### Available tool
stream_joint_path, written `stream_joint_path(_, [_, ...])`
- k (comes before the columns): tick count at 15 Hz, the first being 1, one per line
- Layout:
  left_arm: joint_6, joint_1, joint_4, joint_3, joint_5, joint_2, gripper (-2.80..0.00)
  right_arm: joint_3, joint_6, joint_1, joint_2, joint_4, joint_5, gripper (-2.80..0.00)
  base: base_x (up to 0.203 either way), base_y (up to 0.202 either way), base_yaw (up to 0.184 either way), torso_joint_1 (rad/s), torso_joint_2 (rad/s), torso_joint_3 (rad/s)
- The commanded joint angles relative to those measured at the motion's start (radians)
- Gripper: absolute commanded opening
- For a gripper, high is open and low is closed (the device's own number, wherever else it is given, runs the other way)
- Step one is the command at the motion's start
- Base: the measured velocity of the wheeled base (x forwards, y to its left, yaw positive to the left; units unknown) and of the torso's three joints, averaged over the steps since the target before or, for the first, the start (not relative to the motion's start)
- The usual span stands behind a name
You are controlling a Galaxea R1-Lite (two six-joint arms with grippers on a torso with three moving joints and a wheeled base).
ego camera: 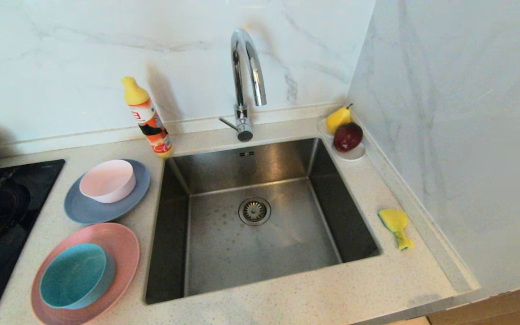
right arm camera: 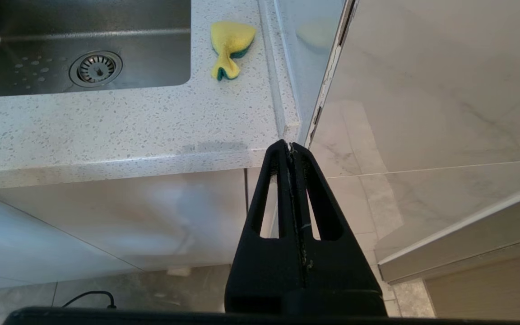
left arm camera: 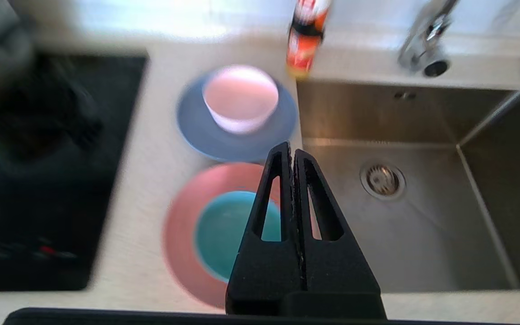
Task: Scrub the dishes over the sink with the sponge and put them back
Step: Grab the dish soap
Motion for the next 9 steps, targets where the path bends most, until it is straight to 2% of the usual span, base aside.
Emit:
stream_joint_path(1, [-0.053,0.007,-0.014,-0.085,0.001,0.332,-2.8,0.0,0.0,0.001,-0.001,0.0,0.0,-2.8,0.0,0.0,0.0,0.0,0.0,0.0])
stream_joint_path(4, [-0.08,0.011,-0.149,-0.143,0.002,0.616,-2.8,0.0,0.0,0.001,-0.002,0.0,0.0,-2.8,0.0,0.0,0.0,0.0,0.0,0.0])
stream_joint_path(7, [-0.067,0.011,-0.309,-0.189,0.002,0.834,-2.8,0.0,0.0,0.001,-0.001,0.0,0.0,-2.8,0.0,0.0,0.0,0.0,0.0,0.0])
stream_joint_path(9, [-0.068,-0.001,-0.348,-0.222,0.0,0.939,-2.8,0.0,0.0,0.001,-0.002,0.0,0.0,-2.8,0.0,0.0,0.0,0.0,0.0,0.0])
